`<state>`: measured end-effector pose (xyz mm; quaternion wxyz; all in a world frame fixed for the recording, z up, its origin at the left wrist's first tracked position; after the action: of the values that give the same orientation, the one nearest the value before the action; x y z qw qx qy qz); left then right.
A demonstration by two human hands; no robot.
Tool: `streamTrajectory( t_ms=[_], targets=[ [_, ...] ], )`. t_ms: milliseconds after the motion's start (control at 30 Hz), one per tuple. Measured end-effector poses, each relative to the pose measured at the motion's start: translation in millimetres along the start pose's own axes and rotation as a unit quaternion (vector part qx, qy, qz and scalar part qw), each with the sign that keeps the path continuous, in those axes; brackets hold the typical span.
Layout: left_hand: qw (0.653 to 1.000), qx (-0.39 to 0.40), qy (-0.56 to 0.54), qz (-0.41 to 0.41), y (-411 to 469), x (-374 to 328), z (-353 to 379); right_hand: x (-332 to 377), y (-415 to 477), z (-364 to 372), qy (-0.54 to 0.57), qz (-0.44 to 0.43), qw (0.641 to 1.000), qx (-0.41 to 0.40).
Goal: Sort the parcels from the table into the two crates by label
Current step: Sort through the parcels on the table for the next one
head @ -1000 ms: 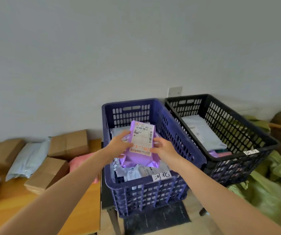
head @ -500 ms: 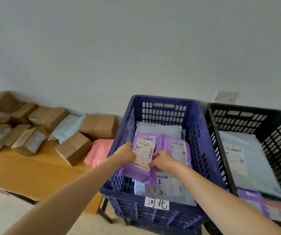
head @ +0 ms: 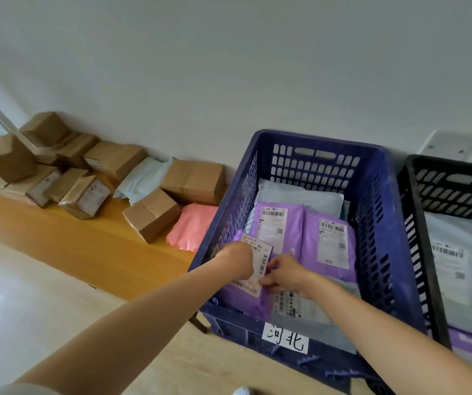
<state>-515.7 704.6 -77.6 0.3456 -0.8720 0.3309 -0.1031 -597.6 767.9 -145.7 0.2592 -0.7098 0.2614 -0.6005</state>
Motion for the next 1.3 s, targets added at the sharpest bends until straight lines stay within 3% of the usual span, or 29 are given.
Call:
streamTrajectory(
  t_ms=[233, 400, 700, 867, 1133, 1300],
  targets=[
    [0.998, 0.060, -0.029, -0.018, 8, 3, 26, -9, 2, 6, -0.032, 0.001, 0.999, 0.005],
    [0.998, 0.056, 0.036, 0.020, 23, 0, 23, -11, 2, 10, -0.042, -0.013, 0.999, 0.015],
    [0.996, 0.078, 0.036, -0.002, 40, -2, 25, -5, -5, -6, -0.162, -0.068, 0.983, -0.060],
    [0.999, 0.045, 0.025, -0.017, 43, -1, 28, -2, -2, -26, -0.236, -0.080, 0.961, -0.121],
    [0.995, 0.030, 0.093, 0.013, 44, -3, 26, 2, 11, -17, -0.473, -0.072, 0.874, -0.082],
    [0.991, 0.046, 0.126, 0.023, 47, -3, 28, -7, 17, -20, -0.490, -0.023, 0.867, -0.086]
  ],
)
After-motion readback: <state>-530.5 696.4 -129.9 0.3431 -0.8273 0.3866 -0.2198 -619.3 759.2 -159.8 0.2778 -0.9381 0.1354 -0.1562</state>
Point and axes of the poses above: each hand's wrist, its own y-axis towards the middle knuckle, its own z-axis out of the palm, x = y × z, the point moved 8 cm from there along y, towards the middle knuckle, and after that the axes turned 9 degrees about x, right-handed, at the moved point
